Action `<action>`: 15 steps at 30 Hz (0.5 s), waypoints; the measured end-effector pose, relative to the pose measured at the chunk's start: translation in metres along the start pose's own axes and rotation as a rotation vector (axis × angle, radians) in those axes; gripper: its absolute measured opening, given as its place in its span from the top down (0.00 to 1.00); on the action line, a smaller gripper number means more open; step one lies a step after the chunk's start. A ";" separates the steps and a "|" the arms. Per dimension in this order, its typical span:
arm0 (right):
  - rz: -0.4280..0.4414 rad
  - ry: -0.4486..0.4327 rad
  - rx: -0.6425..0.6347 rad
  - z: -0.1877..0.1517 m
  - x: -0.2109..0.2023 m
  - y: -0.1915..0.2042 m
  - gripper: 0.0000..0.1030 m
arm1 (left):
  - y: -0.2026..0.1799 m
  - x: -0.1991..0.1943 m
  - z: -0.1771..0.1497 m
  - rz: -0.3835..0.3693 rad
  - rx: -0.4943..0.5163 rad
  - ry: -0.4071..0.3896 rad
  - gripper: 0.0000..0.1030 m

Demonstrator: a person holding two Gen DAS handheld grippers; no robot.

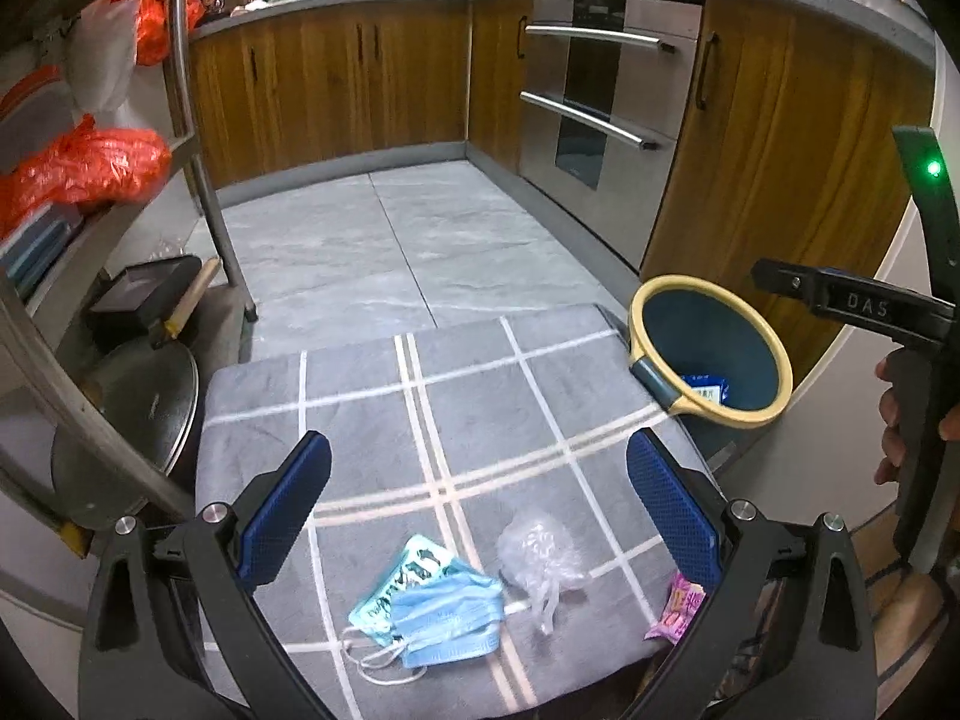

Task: Collect trash
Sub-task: 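Withdraw both tools from the bin back toward the mat, then grasp the blue face mask with the left gripper while the right grips the clear plastic bag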

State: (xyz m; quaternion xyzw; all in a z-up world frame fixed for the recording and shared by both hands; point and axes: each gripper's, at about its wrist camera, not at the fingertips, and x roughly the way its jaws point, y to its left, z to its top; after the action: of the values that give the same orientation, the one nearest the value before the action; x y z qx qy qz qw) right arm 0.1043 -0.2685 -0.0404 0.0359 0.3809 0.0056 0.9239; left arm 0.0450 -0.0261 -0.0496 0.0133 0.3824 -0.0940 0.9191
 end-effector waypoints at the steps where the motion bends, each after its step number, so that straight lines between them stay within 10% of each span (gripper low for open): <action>1: 0.003 0.000 0.003 -0.002 0.001 0.001 0.05 | 0.001 0.002 -0.002 -0.001 -0.002 0.010 0.06; 15: 0.160 0.212 -0.099 -0.036 0.029 0.049 0.07 | 0.014 0.069 -0.071 0.083 0.051 0.290 0.16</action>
State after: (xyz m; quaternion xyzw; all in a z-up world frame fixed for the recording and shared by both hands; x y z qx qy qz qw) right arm 0.1001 -0.2165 -0.0831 0.0196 0.4716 0.1018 0.8757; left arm 0.0454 -0.0164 -0.1490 0.0660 0.5078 -0.0626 0.8566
